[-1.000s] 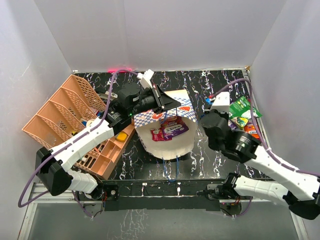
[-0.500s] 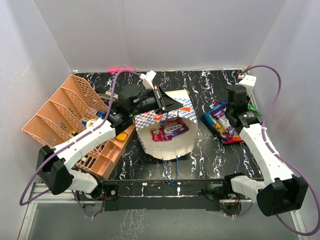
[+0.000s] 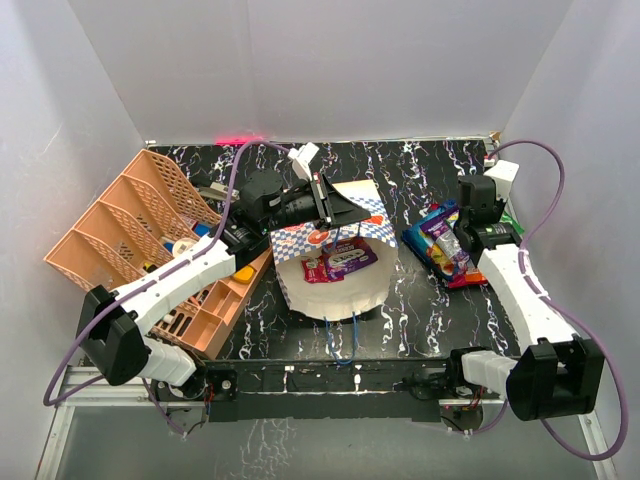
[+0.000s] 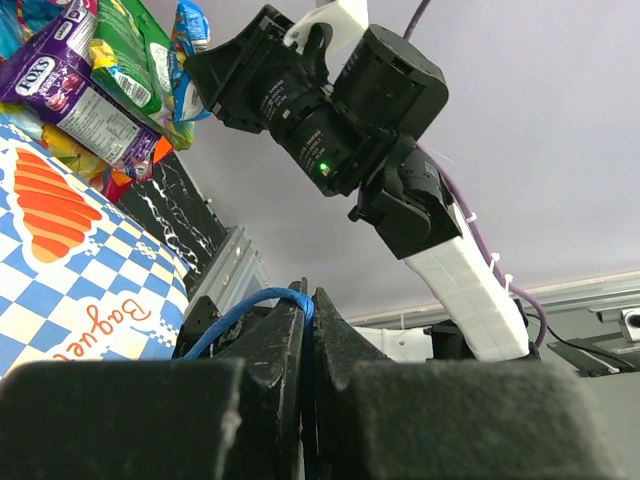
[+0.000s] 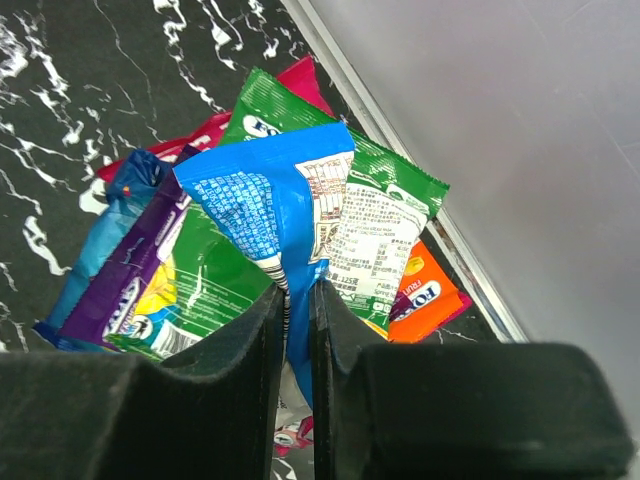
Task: Take the snacks out of the paper bag
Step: Place the snack at the center of the board.
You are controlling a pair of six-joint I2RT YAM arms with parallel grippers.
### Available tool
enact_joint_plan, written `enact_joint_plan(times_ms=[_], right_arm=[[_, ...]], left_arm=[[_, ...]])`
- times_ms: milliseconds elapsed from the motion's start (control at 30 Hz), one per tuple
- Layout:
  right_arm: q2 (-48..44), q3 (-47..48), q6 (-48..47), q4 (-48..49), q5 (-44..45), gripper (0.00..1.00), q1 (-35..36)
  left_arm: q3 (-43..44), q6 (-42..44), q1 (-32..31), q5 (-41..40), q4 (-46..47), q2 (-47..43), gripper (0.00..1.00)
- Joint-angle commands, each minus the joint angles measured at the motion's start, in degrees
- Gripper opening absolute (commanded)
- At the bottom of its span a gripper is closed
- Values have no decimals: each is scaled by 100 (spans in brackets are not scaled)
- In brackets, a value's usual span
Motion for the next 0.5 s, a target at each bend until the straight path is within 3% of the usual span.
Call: enact_joint_plan(times_ms=[0,267,467], right_arm=[[89,-23,16,459,112,20,-132],[204,-91,-2,572,3,29,-233],[28,12,-62,450,-127,45,-263]], left_arm=[[-49,-5,36,179,306,-83,0],[-93,-13,90,213,316,-132,0],[-99,-12,101,212,301,-132,0]])
